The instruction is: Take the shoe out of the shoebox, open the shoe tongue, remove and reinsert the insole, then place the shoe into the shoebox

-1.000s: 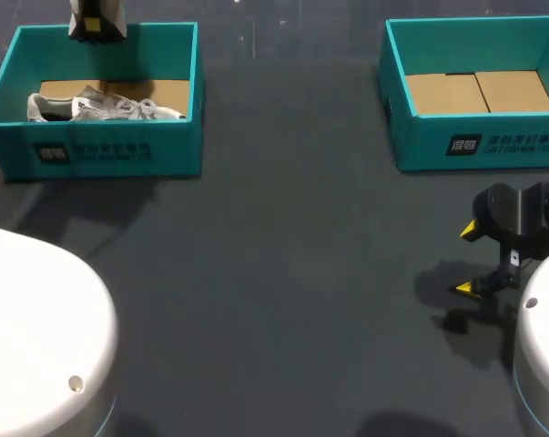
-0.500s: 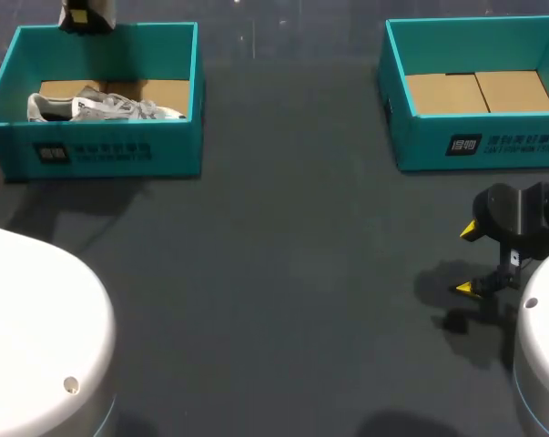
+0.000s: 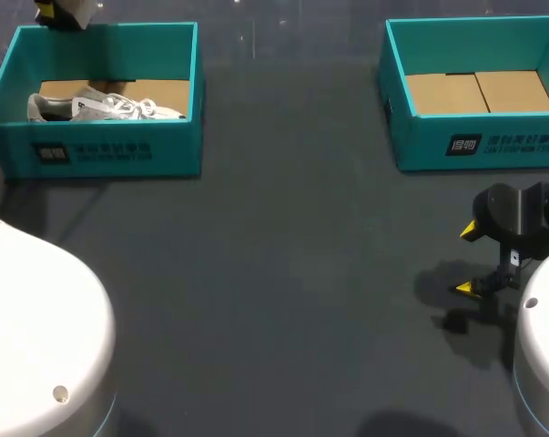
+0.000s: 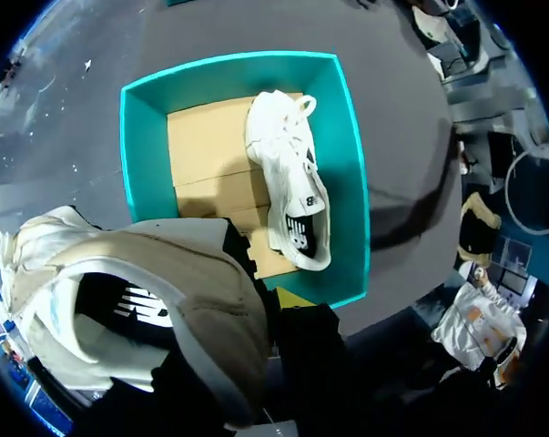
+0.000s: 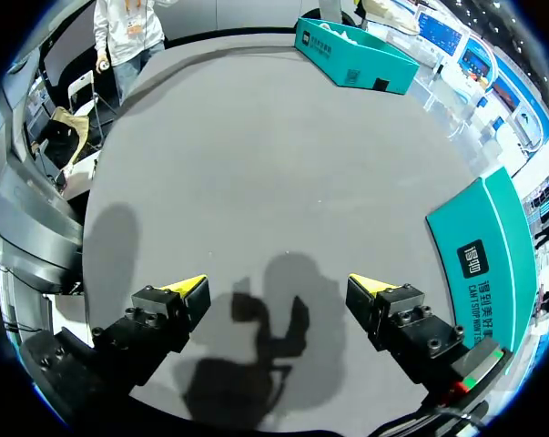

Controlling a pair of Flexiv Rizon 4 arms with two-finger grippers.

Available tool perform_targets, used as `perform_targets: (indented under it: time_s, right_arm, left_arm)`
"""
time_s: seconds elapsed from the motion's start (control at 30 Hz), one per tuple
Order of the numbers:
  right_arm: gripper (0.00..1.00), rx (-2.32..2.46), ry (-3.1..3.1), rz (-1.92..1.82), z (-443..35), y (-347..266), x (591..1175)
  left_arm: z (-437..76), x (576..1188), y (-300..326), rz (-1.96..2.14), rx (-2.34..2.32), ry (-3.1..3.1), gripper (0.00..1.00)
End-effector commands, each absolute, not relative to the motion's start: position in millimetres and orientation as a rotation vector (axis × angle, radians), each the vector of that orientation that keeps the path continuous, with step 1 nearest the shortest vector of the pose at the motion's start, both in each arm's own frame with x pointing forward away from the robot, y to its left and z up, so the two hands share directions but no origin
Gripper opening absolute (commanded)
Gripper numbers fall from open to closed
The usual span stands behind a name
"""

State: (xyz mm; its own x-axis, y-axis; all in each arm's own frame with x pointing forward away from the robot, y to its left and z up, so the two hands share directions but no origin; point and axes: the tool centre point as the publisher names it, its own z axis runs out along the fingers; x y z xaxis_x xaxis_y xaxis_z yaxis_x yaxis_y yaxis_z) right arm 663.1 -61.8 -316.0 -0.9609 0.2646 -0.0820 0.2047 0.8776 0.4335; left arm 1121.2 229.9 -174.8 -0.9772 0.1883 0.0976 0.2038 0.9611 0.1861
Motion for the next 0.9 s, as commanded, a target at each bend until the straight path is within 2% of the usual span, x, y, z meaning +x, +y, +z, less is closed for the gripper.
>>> perform_targets:
  time_s: [0.03,0.5,0.63,0.9]
  right_arm:
    - [1.0,0.366,2.907,0.644,-315.5,-61.6,661.0]
    - [1.0,0.366,2.907,0.644,-315.5,-61.6,661.0]
    - [1.0,0.366,2.907,0.644,-315.5,-61.6,661.0]
    - [1.0,0.366,2.907,0.644,-315.5,-61.6,661.0]
  left_arm:
    - [-192.8,1112.7,267.6,-0.6,-1.1,-3.103,0.0]
    - [-192.8,1112.7,267.6,-0.6,-1.1,-3.103,0.0]
    - [-195.5,1112.8,272.6,-0.567,-1.544,-2.94,0.0]
    - [-195.6,1131.8,296.0,-0.351,-1.912,-2.725,0.0]
